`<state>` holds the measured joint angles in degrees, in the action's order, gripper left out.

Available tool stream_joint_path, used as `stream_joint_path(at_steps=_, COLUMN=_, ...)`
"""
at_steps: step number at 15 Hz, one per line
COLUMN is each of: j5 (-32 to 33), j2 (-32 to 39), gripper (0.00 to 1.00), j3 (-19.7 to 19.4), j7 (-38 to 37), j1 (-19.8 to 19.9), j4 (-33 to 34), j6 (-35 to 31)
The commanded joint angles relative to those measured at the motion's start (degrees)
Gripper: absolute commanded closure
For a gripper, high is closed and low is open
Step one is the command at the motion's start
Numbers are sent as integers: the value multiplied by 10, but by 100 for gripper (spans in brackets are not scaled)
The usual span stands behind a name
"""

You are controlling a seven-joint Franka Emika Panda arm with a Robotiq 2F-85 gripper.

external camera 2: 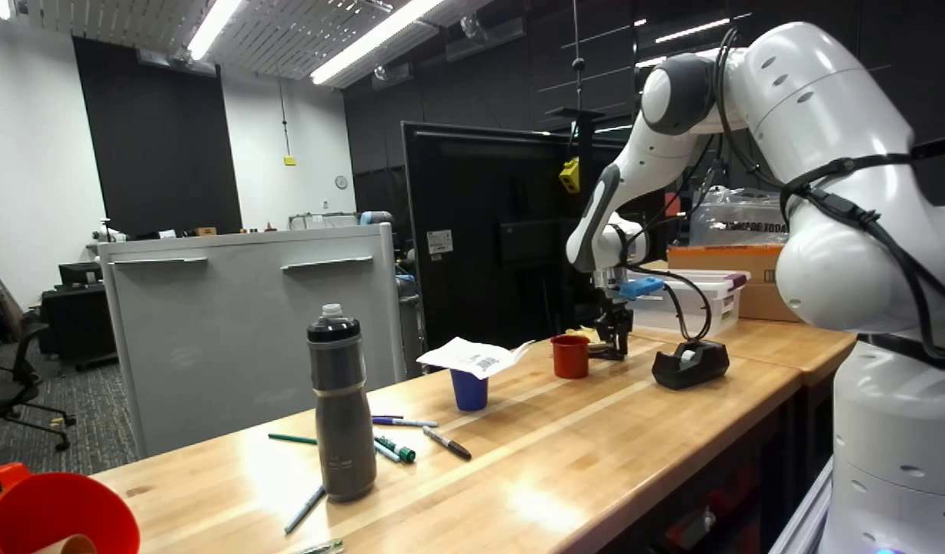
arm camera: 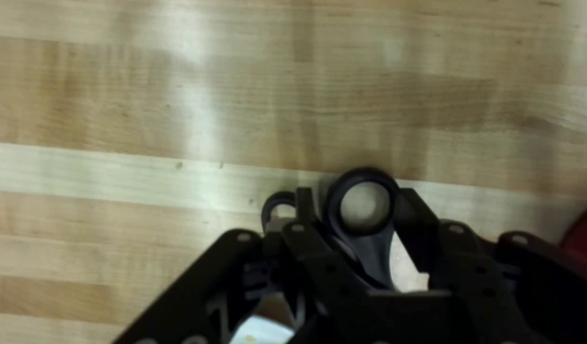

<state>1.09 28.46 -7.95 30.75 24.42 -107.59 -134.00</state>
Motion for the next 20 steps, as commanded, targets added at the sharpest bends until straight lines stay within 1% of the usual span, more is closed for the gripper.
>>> stream_joint_path(at_steps=1, j5=68, j2=-27, gripper=53, j3=-12, j7=30, j1=-18, j4=-42, j6=-27)
stream_joint_path(at_steps=3, j5=95, j2=-30, gripper=50, j3=-13, j7=35, j1=-21, j4=-51, j6=-40)
stream_joint_path(at_steps=7, j5=131, j2=-36, gripper=51, j3=-15, j7=48, j1=-25, j4=-67, j6=-64)
stream_joint_path(at_steps=9, j5=143, j2=-41, gripper=54, j3=-16, j7=58, j1=-25, j4=-76, j6=-74)
stream_joint_path(at_steps=14, j5=152, j2=-50, gripper=62, j3=-13, j7=91, j1=-23, j4=-91, j6=-85)
stream_joint_path(at_steps=16, j5=152, j2=-53, gripper=62, j3=-12, j7=110, j1=-24, j4=-94, j6=-83)
stream_joint_path(at_steps=20, j5=149, j2=-57, gripper=58, j3=-11, j7=141, j1=-27, j4=-101, j6=-84)
